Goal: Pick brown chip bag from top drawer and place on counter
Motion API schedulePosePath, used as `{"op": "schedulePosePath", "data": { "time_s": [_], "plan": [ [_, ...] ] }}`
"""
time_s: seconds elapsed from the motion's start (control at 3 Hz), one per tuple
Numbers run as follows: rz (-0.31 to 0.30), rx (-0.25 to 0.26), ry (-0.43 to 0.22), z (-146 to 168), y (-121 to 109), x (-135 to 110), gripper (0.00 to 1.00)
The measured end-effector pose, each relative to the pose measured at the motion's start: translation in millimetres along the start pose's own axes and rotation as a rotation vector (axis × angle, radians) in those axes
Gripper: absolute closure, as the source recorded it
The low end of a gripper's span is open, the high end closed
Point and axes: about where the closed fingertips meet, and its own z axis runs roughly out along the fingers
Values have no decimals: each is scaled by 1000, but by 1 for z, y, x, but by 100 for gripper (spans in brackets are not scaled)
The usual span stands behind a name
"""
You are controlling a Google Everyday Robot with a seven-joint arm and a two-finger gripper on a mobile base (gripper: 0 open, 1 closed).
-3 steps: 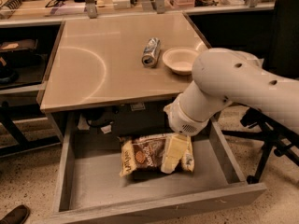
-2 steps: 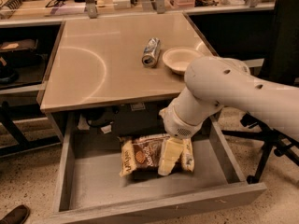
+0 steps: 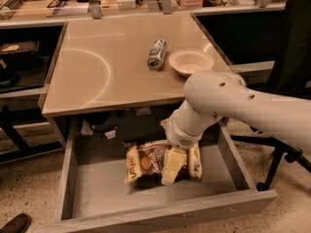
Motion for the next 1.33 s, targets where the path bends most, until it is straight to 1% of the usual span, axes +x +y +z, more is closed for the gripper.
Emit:
{"op": "schedulePosePath", "data": {
  "time_s": [0.67,1.0,1.33],
  "plan": [
    [-18,-5,-5,36,-17,12,0],
    [-8,-9,-3,52,-24,22,0],
    [6,-17,3,67,-26,32,0]
  ]
}}
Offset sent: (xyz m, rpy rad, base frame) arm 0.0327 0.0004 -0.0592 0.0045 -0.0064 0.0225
